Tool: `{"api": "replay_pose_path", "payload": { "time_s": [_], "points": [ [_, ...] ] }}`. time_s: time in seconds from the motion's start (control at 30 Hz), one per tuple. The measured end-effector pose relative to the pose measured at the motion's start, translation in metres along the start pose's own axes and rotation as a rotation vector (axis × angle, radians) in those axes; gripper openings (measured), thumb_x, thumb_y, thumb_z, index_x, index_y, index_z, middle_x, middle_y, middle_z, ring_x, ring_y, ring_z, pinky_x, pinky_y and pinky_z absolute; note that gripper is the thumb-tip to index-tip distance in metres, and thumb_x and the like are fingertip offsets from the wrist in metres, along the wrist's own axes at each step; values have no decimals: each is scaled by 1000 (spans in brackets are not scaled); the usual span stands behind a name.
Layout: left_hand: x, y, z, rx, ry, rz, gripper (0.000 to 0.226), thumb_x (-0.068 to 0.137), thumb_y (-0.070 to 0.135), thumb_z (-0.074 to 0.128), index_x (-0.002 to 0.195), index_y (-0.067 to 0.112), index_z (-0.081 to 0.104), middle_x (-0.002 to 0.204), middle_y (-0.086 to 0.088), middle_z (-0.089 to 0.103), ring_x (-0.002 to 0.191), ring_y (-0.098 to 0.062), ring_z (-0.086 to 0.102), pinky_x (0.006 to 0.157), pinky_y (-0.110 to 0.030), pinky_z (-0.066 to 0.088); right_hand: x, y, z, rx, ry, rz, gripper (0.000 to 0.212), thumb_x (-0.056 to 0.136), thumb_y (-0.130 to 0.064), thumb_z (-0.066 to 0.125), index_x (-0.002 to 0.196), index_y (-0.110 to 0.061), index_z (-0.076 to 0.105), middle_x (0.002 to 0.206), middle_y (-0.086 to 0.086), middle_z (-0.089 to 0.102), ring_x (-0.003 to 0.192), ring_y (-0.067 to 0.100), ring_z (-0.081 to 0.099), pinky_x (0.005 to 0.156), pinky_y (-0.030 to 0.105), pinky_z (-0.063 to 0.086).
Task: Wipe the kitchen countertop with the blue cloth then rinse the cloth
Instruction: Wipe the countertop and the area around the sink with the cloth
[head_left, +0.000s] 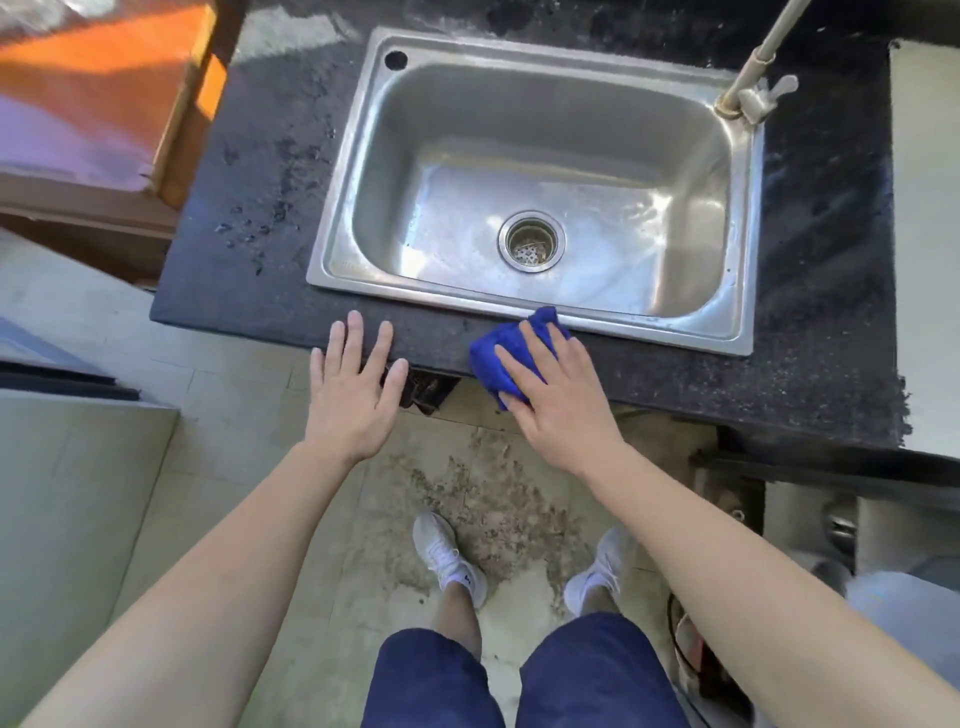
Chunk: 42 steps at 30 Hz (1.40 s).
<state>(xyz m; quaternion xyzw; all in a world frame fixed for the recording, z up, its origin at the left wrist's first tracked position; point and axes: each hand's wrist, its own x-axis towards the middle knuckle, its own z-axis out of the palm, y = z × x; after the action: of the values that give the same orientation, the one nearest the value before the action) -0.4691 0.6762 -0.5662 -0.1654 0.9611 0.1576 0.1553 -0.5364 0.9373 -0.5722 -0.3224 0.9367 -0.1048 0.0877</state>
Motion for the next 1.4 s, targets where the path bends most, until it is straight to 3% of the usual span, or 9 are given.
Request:
{"api": "replay_pose_path", "payload": {
  "time_s": [0.17,0.33,0.53,0.67,0.8,0.9,1.07,1.23,1.4],
  "points": [
    [0,-11,-27,-145,111,-1,83,92,62,1,157,18,26,163,-2,29,152,-17,21,123,-49,-3,84,-92,14,29,-94,-125,54,100,-51,39,151,-34,39,164,4,24,153,29,12,123,46,6],
    [8,-14,-43,-27,161,-9,83,92,65,2,159,19,22,167,-9,14,154,-25,7,123,-53,0,54,-45,5,24,-90,-173,53,99,-51,37,148,-33,45,161,3,33,151,27,22,123,44,14],
    [49,79,-31,65,69,277,74,97,67,5,161,29,4,168,-7,-7,154,-24,-10,123,-51,-7,-79,98,-30,12,-103,226,58,102,-50,33,152,-23,40,163,8,25,150,34,21,118,53,25],
    [61,151,-12,87,-48,422,71,97,67,4,159,33,-7,167,-5,-15,153,-23,-18,121,-52,-14,-119,149,-49,73,-61,668,58,105,-48,26,156,-21,31,166,7,10,153,31,6,122,47,13],
    [68,181,7,124,-220,413,76,93,73,1,159,37,-5,168,-2,-11,153,-23,-20,119,-58,-16,-101,190,-64,66,-82,822,60,105,-48,24,159,-23,20,167,12,-2,153,34,-3,124,46,5],
    [68,183,15,158,-217,383,78,90,79,2,158,41,-2,168,1,-8,152,-23,-22,118,-59,-16,-74,216,-73,67,-105,888,61,105,-50,22,160,-26,13,167,12,-7,152,36,-6,124,47,2],
    [65,184,19,226,-177,360,79,90,79,0,159,41,5,169,2,0,154,-22,-16,121,-56,-11,-16,251,-88,23,-88,839,63,104,-55,21,159,-26,12,166,14,-6,152,39,-3,123,51,5],
    [65,196,28,243,-48,252,84,94,69,-4,157,25,29,161,-2,34,154,-23,14,122,-55,9,53,301,-102,5,-50,670,62,104,-55,17,159,-28,8,167,13,-6,152,39,-4,123,53,4],
    [111,246,22,250,-78,244,89,91,74,-8,160,19,-1,168,-4,-7,154,-18,-16,124,-54,-1,114,353,-119,48,-55,525,61,104,-55,16,159,-31,7,167,9,-10,152,35,-9,122,51,-3]
  ]
}}
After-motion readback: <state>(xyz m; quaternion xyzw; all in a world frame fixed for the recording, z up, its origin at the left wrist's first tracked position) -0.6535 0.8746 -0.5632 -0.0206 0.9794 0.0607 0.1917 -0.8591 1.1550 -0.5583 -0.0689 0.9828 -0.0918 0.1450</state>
